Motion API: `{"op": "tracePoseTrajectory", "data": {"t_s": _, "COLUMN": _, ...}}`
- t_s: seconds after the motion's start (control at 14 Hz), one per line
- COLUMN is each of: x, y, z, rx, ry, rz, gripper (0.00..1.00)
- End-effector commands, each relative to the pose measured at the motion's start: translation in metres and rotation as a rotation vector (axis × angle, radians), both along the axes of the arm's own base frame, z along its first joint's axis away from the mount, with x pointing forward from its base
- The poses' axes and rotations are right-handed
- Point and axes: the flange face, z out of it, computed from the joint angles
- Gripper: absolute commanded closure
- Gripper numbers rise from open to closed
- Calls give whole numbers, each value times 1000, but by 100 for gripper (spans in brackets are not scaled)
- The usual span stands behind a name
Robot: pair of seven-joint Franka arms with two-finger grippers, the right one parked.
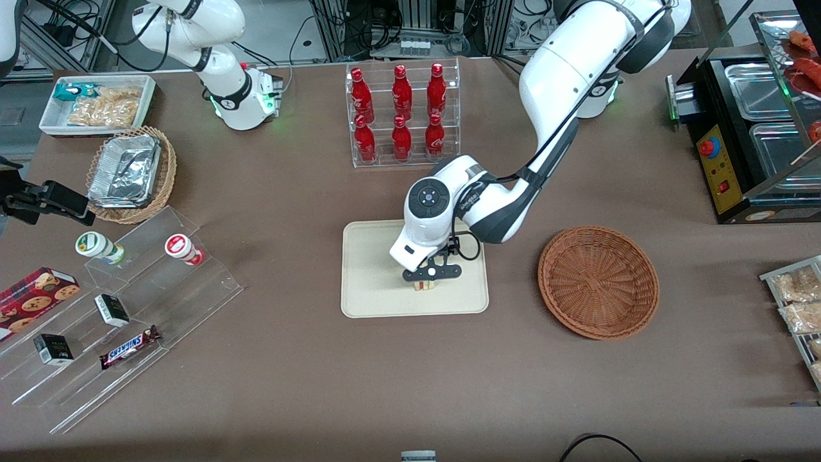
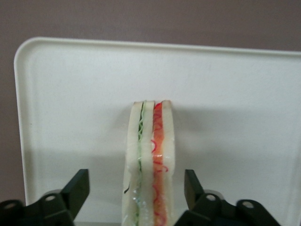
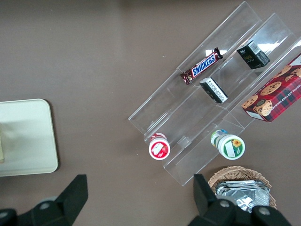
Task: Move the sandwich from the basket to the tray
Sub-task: 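Open the left gripper to release the sandwich onto the tray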
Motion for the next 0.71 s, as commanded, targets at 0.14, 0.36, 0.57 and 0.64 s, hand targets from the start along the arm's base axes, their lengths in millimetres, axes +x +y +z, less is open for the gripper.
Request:
{"op": "tracePoseTrajectory", "data": {"t_s": 0.14, "x": 26, "y": 39, "z": 81, "rx": 58, "ry": -89, "rz": 73, "gripper": 0}}
{"op": "tracePoseTrajectory", "data": {"t_s": 0.36, "x": 46, "y": 108, "z": 137, "rx": 135, "ry": -64, "rz": 169, "gripper": 0}}
{"op": "tracePoseTrajectory", "data": {"t_s": 0.57, "x": 59, "y": 188, "z": 184, "rx": 82, "ry": -34, "rz": 282, "gripper": 0}}
{"op": "tracePoseTrajectory", "data": {"t_s": 0.64, "x": 63, "y": 217, "z": 194, "rx": 77, "ry": -16, "rz": 269, "gripper": 0}}
